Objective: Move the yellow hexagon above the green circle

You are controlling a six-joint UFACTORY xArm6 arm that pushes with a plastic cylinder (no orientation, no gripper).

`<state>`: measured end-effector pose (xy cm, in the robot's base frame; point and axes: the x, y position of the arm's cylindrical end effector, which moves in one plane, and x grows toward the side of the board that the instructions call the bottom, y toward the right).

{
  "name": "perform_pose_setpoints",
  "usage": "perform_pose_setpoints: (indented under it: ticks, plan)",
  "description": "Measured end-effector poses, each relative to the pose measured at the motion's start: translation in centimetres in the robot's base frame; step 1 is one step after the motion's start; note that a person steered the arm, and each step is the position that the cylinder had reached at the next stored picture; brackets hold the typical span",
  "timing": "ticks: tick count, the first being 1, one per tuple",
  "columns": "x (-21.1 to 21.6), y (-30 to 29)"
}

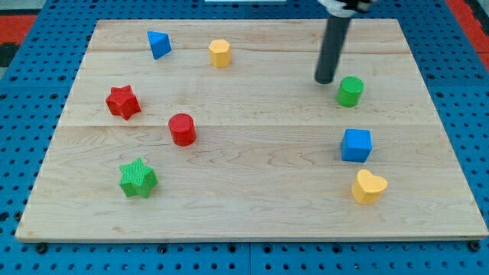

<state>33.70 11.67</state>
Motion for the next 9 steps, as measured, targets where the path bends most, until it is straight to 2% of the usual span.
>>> perform_pose_setpoints:
  ticks: [1, 3, 4, 5, 7, 8, 9]
  plan:
    - [-1.6, 4.3]
    - [5.5, 5.0]
    - [2.4, 4.8]
    - [-1.3, -2.2]
    - [1.0, -20.9]
    - [-6.2, -24.3]
    - [-6.6, -16.2]
